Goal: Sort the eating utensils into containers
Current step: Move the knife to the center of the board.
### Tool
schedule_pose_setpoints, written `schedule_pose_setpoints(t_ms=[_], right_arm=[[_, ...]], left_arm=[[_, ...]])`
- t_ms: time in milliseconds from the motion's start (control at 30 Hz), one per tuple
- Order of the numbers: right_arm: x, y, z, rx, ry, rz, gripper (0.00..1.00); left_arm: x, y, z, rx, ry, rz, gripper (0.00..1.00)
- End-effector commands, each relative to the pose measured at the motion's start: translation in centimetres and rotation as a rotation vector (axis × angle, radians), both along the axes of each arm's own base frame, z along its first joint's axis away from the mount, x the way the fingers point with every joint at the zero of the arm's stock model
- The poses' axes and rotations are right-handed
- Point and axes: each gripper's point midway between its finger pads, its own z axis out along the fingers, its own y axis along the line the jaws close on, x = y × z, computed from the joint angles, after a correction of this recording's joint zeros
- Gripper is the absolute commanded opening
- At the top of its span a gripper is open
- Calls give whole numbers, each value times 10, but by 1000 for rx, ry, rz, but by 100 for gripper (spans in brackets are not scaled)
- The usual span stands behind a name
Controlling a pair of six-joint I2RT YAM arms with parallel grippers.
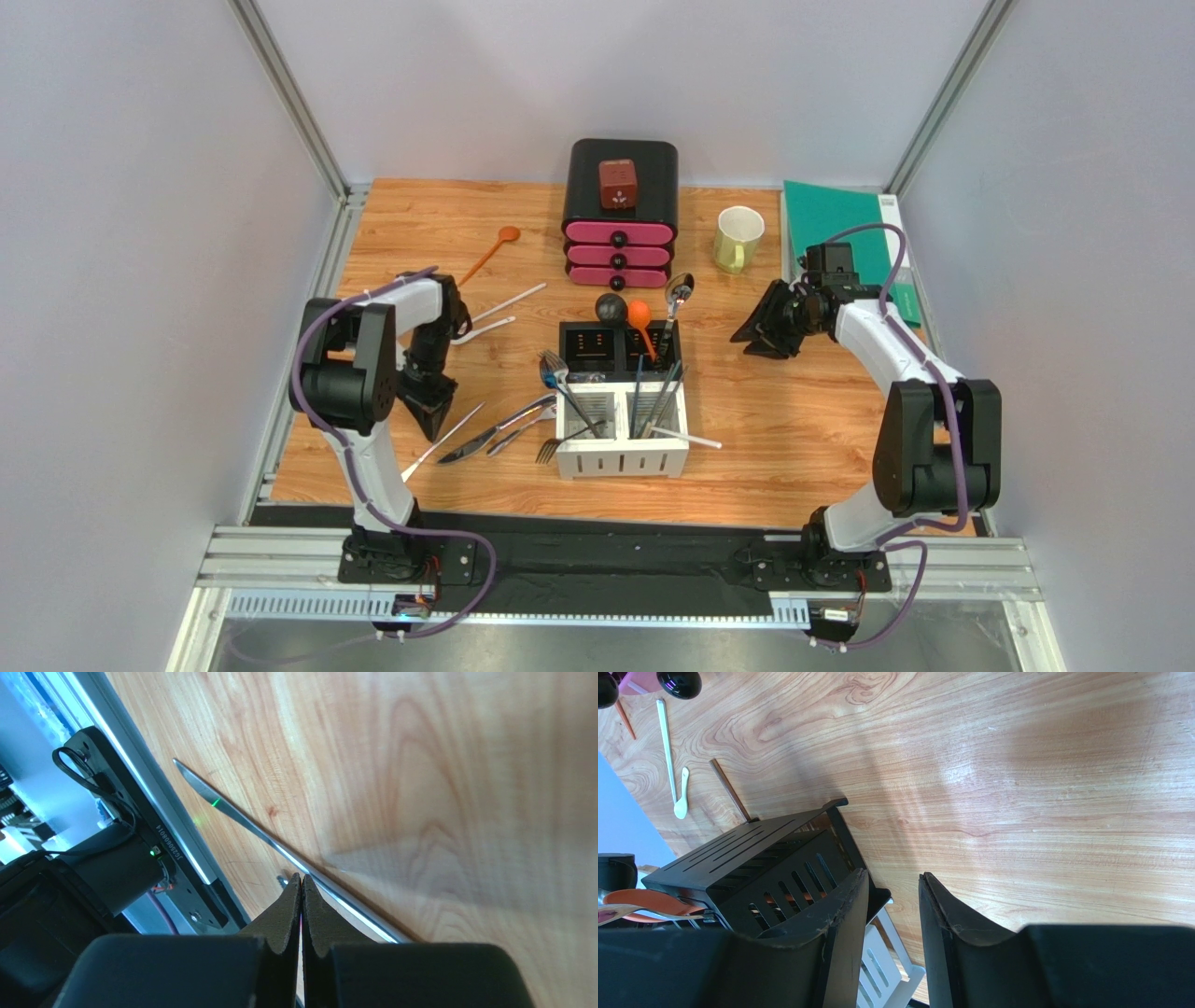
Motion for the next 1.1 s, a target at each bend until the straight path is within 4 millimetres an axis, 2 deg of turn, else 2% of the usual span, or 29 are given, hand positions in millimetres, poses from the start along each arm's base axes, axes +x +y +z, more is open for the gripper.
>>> schedule_pose_setpoints(t_ms=[0, 400, 733, 1067], right_arm=[[13, 0, 18, 16, -63, -2, 37], [14, -2, 20, 16, -69, -11, 37], [13, -1, 21, 20, -70, -7, 37], [13, 0, 21, 23, -71, -4, 37]], left_arm=[[16, 3, 11, 33, -27, -32, 0], [24, -11, 12, 23, -43, -92, 0], [29, -25, 6, 15, -28, -120, 0], [47, -31, 12, 24, -57, -192, 0]])
